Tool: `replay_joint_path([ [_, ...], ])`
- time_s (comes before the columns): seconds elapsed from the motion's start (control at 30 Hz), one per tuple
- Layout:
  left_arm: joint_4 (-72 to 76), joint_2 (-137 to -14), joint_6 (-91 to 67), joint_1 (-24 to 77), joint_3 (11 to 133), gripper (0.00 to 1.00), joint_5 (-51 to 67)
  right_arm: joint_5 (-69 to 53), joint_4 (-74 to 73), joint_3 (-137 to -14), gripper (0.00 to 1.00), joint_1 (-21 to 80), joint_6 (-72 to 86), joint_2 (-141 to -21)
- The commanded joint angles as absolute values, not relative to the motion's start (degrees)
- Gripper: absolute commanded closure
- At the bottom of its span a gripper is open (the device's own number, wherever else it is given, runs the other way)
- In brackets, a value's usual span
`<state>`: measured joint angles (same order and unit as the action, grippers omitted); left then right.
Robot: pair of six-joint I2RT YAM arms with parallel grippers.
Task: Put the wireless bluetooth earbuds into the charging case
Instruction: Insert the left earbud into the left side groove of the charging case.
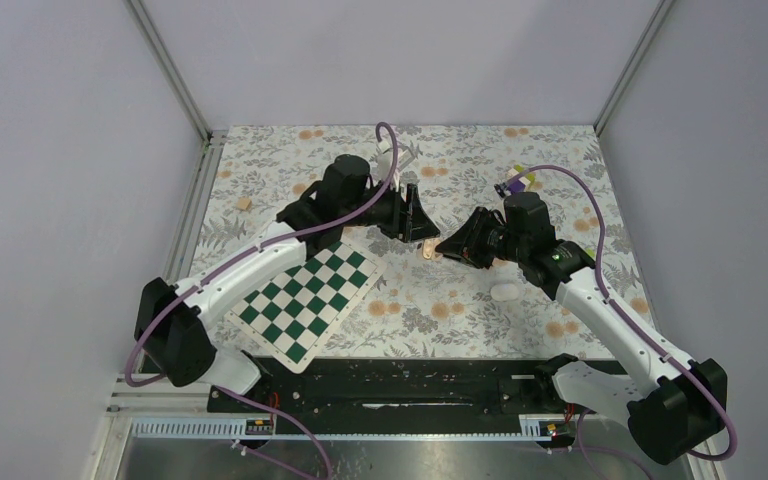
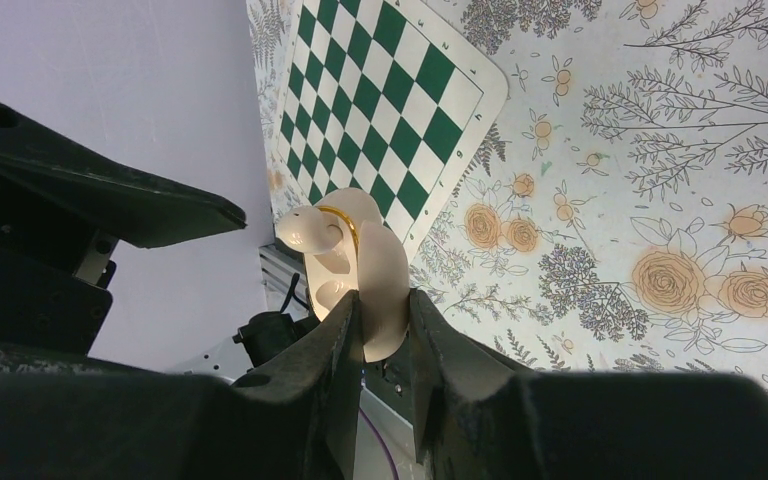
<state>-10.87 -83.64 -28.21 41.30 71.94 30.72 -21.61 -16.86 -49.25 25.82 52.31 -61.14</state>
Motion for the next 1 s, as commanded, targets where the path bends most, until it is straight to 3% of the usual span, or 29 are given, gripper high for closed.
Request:
replay_joint_path([
  [0.0,-12.6,-81.5,-23.7,41.7,74.4,0.47,25.1,-21.0,-14.9,-51.5,1.0,25.6,52.1,-60.7],
  [0.57,-26.0,-88.6,-11.4,45.4,84.5,0.47,21.0,-22.0,-15.8,-52.9,1.0,25.6,51.6,-61.8],
  [0.77,-28.3,-89.0,-10.5,46.2,86.6,0.5,17.1,-18.8,-32.4,-62.7,1.0,25.6,43.3,-65.9],
  [0.97,-27.8,-86.4,-11.2,46.2,85.4,0.4,18.1,-17.3,-43.6,-68.7,1.0,25.6,36.8,-71.6],
])
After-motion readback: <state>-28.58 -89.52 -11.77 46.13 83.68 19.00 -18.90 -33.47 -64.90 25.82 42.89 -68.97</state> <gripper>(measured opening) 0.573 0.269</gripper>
